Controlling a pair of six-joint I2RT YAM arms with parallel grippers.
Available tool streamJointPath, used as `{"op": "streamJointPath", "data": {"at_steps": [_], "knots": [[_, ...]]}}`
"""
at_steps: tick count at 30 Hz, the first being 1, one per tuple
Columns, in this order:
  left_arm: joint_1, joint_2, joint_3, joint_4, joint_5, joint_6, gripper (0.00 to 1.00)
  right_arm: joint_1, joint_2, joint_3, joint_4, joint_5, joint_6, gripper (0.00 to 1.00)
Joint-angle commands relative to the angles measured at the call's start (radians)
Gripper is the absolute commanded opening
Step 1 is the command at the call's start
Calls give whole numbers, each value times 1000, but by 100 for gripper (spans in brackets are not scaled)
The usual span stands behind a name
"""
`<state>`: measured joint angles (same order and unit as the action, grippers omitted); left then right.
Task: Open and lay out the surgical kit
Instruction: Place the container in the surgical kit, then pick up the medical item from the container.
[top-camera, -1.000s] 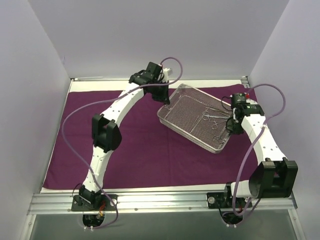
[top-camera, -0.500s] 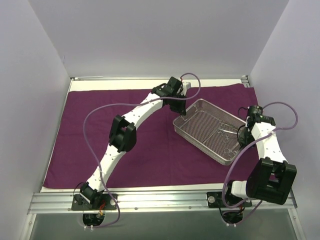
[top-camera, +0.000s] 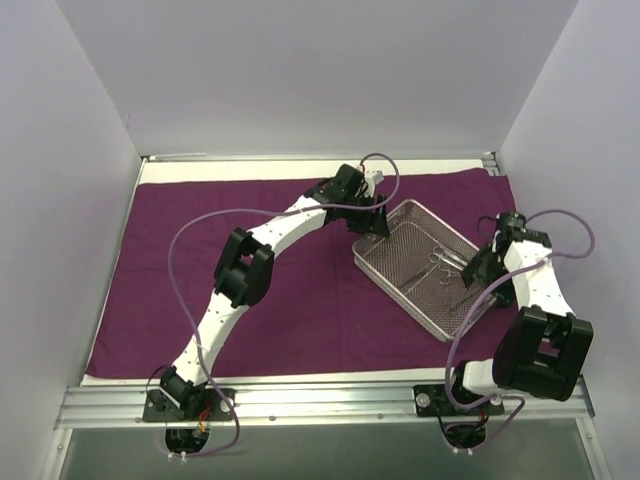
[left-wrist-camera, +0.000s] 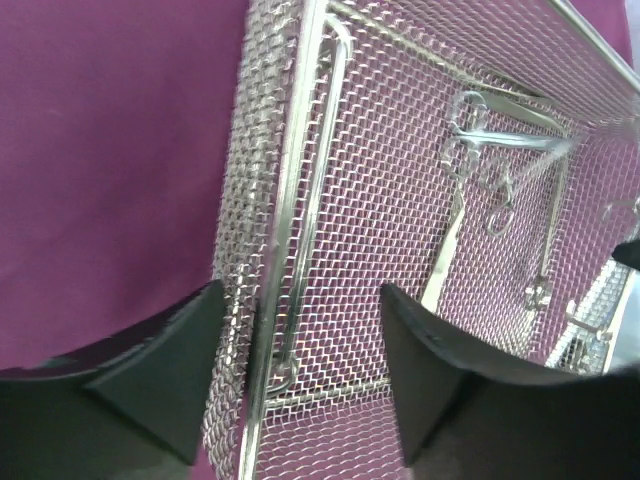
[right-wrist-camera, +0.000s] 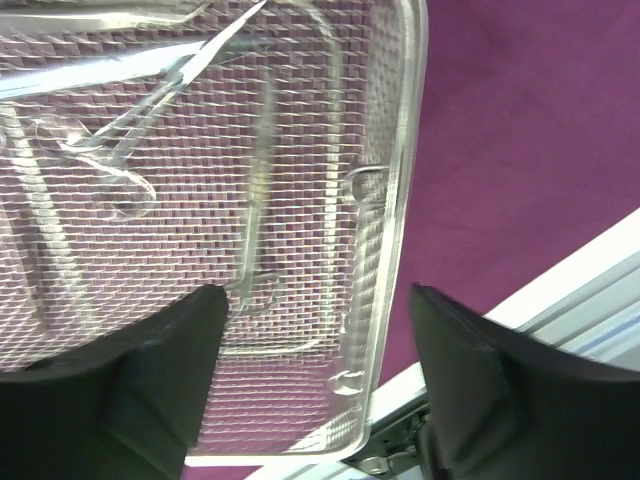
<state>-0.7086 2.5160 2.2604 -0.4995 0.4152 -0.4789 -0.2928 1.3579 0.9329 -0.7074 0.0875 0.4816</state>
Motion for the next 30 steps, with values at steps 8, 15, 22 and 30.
{"op": "streamJointPath", "data": {"at_steps": [8, 15, 22, 30], "knots": [[23, -285, -39, 24, 77, 67, 94, 79, -34, 320, -170, -17, 60, 82], [130, -512, -255, -57, -52, 123, 94, 208, 30, 262, -147, -77, 221, 55], [242, -726, -645, -10, 5, 148, 94, 208, 17, 77, -90, -124, 241, 45], [322, -861, -817, 44, 63, 122, 86, 164, 75, -65, 9, -106, 226, 45]]}}
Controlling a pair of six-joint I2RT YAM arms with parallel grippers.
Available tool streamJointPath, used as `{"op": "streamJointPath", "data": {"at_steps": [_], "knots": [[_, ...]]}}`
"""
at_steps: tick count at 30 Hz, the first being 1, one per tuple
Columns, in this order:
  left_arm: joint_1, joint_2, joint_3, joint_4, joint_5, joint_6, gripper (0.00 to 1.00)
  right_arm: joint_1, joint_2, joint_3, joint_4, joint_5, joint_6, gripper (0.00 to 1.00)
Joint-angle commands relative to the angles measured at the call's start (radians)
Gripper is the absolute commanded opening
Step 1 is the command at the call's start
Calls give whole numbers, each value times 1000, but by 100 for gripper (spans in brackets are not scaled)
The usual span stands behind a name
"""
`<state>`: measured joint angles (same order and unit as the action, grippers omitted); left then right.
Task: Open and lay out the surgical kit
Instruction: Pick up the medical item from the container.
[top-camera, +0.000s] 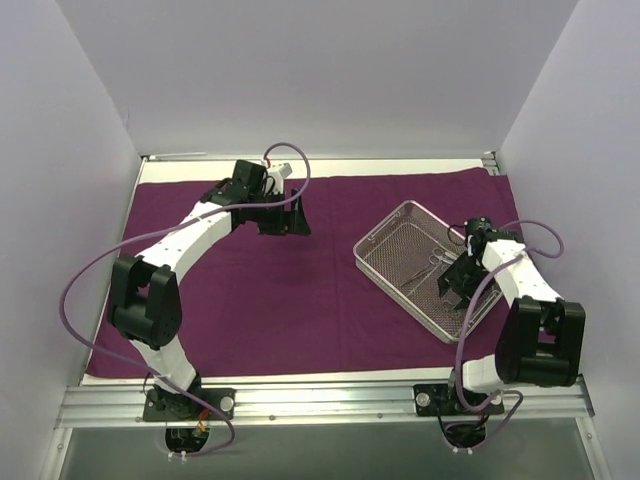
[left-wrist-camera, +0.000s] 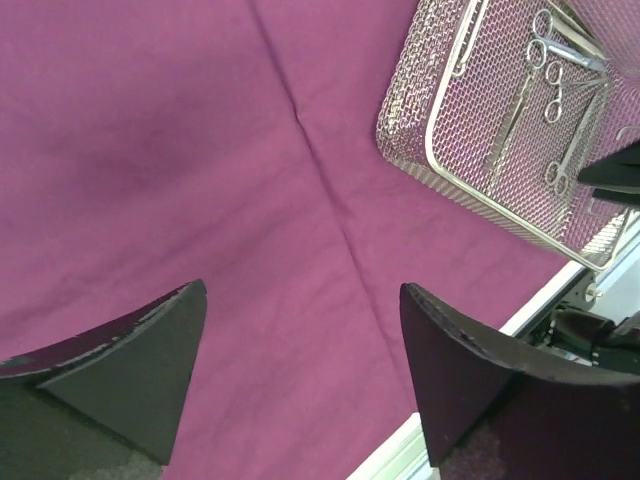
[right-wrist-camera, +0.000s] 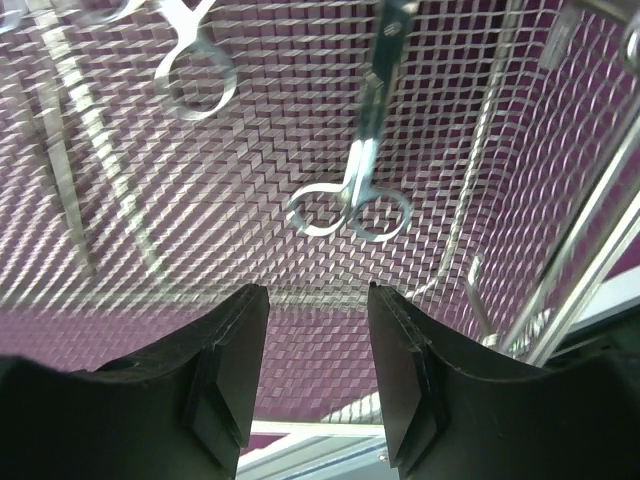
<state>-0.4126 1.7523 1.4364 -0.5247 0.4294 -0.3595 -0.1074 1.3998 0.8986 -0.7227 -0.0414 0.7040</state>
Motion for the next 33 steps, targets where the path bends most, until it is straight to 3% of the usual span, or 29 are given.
{"op": "streamJointPath", "data": {"at_steps": [1, 9, 25, 28, 33], "knots": [[29, -94, 10, 68, 54, -1, 84, -28, 39, -36, 35, 32, -3, 45], [41, -68, 36, 51, 66, -1, 79, -104, 70, -36, 71, 71, -74, 42], [61, -60, 22, 48, 78, -10, 77, -132, 214, -82, 229, 71, -98, 35], [63, -66, 22, 42, 77, -9, 77, -135, 254, -104, 250, 52, -86, 26], [77, -83, 24, 28, 74, -6, 77, -133, 268, -132, 278, 31, -84, 2]]}}
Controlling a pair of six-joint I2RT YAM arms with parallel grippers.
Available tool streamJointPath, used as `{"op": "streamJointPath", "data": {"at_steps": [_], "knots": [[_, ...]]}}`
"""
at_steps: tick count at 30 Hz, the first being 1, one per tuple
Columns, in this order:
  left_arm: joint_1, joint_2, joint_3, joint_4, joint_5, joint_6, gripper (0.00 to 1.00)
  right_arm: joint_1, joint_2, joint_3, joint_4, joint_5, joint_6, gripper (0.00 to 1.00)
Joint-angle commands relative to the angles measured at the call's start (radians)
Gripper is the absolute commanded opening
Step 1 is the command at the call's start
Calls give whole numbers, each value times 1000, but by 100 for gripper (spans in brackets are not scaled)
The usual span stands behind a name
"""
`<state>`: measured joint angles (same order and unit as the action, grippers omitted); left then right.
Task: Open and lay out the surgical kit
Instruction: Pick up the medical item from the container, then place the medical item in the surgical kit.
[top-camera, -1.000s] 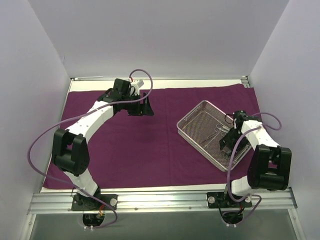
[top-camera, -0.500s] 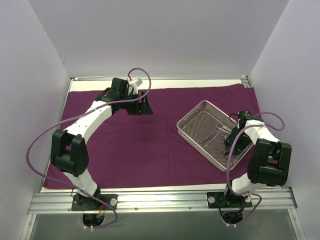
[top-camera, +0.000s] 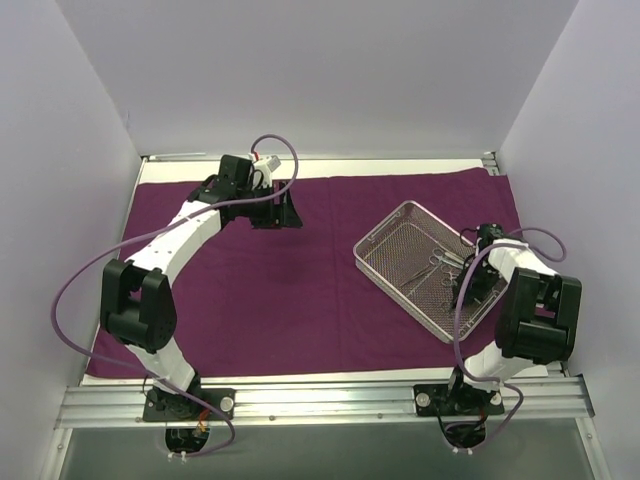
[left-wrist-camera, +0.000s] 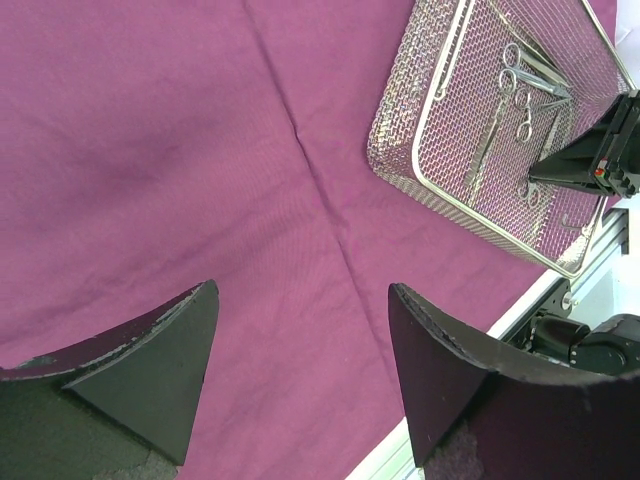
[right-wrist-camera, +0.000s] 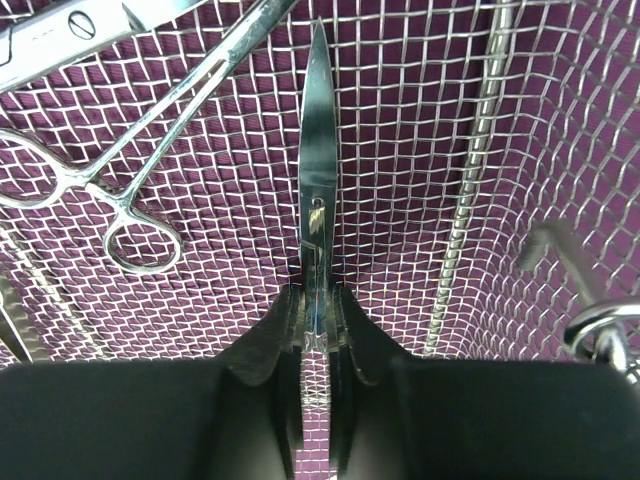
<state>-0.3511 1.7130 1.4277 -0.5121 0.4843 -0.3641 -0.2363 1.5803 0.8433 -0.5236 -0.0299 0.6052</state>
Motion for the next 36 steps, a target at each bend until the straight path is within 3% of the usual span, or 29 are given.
{"op": "streamJointPath", "data": {"at_steps": [1, 8, 15, 21, 23, 29, 31, 36], "knots": [[17, -47, 33, 14, 20, -1, 77, -5, 86, -69, 68, 9, 10, 0], [20, -32, 103, -38, 65, 4, 77, 0, -35, 115, -84, 12, -33, 0], [21, -18, 103, -19, 223, -25, 78, 26, -129, 186, -109, -123, -117, 0], [20, -52, 37, 115, 407, -120, 81, 135, -206, 200, 52, -372, -157, 0], [20, -81, 2, 190, 459, -177, 81, 178, -247, 211, 189, -524, -142, 0], [18, -133, -29, 314, 543, -301, 84, 322, -287, 263, 491, -743, -61, 0], [18, -136, -41, 362, 551, -343, 84, 380, -270, 292, 514, -786, -58, 0], [23, -145, -87, 656, 586, -502, 85, 497, -218, 336, 568, -889, -58, 0]]}}
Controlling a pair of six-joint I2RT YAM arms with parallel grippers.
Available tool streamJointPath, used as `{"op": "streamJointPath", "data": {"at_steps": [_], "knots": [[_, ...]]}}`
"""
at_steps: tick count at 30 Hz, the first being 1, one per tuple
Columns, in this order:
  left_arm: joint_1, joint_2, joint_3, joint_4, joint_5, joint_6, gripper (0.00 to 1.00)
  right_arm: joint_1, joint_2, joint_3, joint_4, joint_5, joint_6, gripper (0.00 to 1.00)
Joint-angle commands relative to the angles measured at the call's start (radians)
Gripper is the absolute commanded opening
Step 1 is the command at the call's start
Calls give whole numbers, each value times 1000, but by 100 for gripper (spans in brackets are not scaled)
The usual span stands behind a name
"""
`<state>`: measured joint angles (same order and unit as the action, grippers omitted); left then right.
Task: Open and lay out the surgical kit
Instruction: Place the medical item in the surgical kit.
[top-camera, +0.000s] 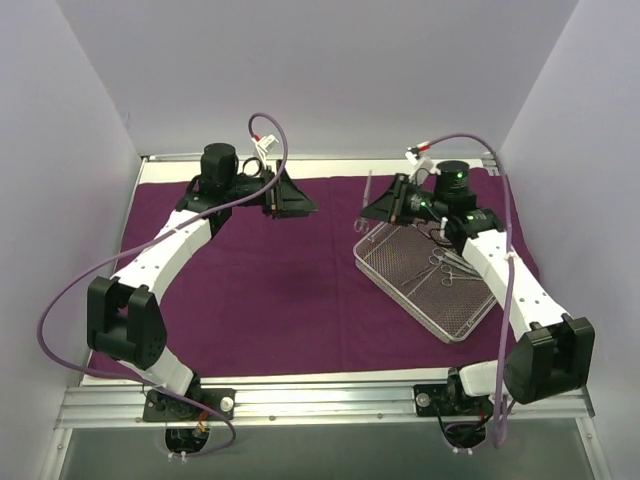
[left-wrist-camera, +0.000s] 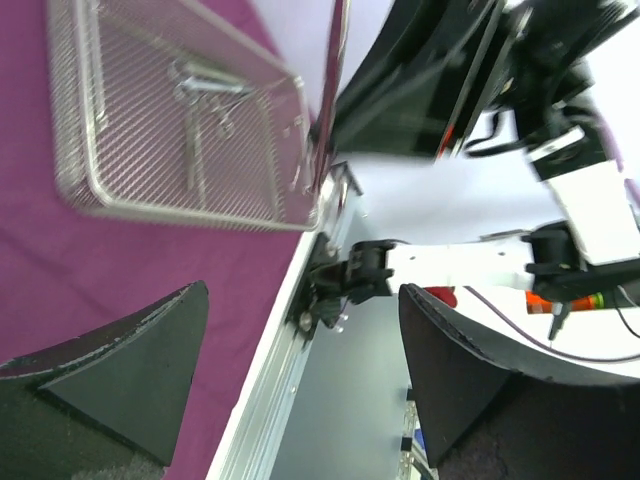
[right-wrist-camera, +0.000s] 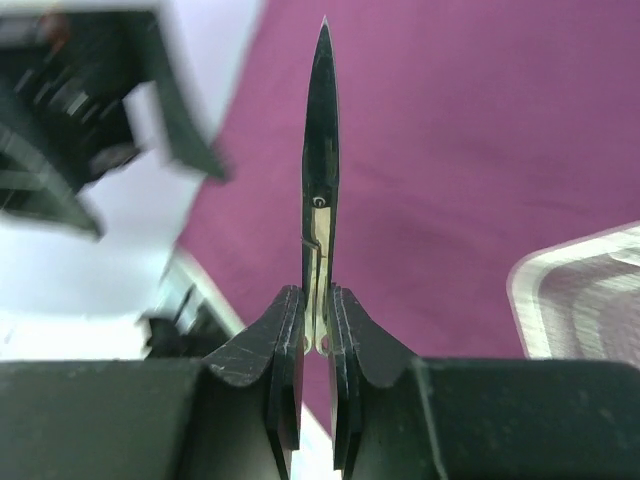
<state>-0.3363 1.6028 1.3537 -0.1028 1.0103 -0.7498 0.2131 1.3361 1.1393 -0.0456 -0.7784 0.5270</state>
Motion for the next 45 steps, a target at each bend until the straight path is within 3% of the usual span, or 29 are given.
{"op": "streamJointPath", "data": {"at_steps": [1, 5, 13, 15, 23, 36, 45], "knots": [[8, -40, -24, 286, 65, -137, 86, 57, 29, 40, 113, -172, 31, 0], [0, -63, -109, 586, 44, -282, 88, 110, 26, 37, 176, -239, 96, 0], [-18, -72, -218, 813, 40, -358, 80, 163, 47, 65, 177, -311, 128, 0], [-18, -63, -240, 935, 53, -419, 80, 169, 57, 65, 188, -331, 142, 0], [-18, 20, -234, 1201, 85, -575, 75, 193, 89, 57, 273, -366, 199, 0], [-26, 78, -206, 1235, 97, -611, 73, 210, 132, 89, 282, -380, 197, 0], [-58, 114, -182, 1262, 111, -640, 60, 210, 170, 109, 289, -389, 189, 0]]}}
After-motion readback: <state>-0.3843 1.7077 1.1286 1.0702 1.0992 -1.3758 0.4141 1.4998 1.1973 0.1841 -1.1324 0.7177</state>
